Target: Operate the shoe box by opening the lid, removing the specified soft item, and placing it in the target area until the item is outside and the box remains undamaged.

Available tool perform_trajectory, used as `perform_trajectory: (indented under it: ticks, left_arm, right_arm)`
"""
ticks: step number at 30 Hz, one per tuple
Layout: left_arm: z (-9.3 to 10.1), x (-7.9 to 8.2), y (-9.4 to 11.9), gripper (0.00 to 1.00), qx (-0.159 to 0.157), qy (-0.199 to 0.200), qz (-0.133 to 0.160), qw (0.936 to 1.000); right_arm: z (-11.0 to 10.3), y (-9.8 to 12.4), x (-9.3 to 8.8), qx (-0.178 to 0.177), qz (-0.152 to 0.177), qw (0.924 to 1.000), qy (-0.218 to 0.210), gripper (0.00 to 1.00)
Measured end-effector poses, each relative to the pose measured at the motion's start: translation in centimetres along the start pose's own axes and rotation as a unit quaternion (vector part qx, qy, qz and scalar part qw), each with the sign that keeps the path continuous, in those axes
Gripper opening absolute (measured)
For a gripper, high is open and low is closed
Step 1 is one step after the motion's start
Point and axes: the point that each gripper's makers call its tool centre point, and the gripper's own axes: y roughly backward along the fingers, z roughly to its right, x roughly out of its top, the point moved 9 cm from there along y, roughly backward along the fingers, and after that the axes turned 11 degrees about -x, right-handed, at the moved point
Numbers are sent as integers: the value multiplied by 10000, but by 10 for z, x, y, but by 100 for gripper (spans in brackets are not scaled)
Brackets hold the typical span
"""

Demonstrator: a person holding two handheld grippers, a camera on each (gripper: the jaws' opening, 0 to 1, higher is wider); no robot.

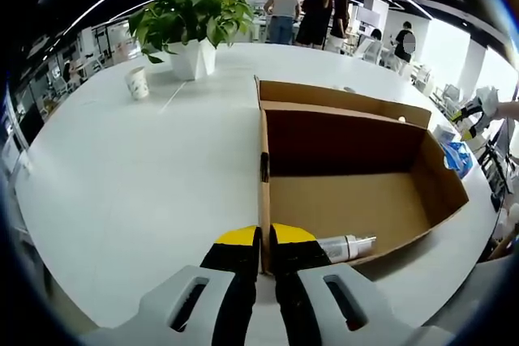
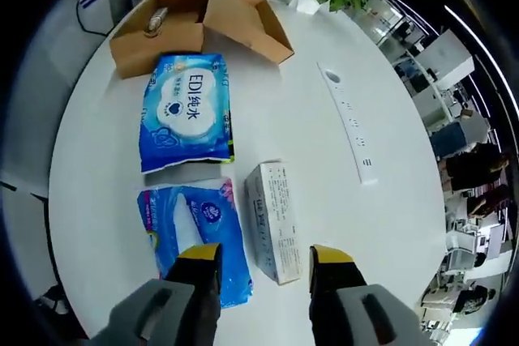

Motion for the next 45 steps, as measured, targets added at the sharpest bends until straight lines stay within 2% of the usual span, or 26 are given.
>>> perform_trajectory:
  ticks: [7, 14, 20, 24, 29, 36, 41, 43, 45]
  left_arm:
    - [0, -1, 1, 3, -16, 9, 26, 10000]
    - [2, -3, 2, 4, -24, -26, 19, 10000]
    - [3, -4, 3, 4, -21, -155, 34, 9999]
    - [4, -4, 3, 4, -17, -281, 34, 9996]
    - [4, -4, 4, 5, -53, -391, -20, 9992]
    - [5, 0, 5, 9, -177, -671, -168, 9974]
    - [7, 5, 9, 17, -233, -798, -256, 9962]
    - [8, 7, 9, 16, -290, -863, -317, 9953]
    - [6, 11, 10, 16, -312, -1016, -385, 9936]
  right_arm:
    - [-7, 13, 4, -60, 130, 9994, -300, 54]
    - [-40, 48, 24, -130, 356, 9973, -632, 60]
    - [-53, 64, 31, -232, 539, 9922, -1096, 69]
    - [-63, 72, 35, -336, 736, 9828, -1662, 76]
    - [-77, 78, 37, -401, 822, 9785, -1849, 82]
    - [-96, 84, 43, -675, 935, 9672, -2266, 92]
    - [-101, 92, 49, -955, 1076, 9530, -2666, 98]
    - [-104, 94, 51, -1053, 1087, 9497, -2743, 99]
    - [-109, 96, 52, -1071, 1049, 9498, -2747, 99]
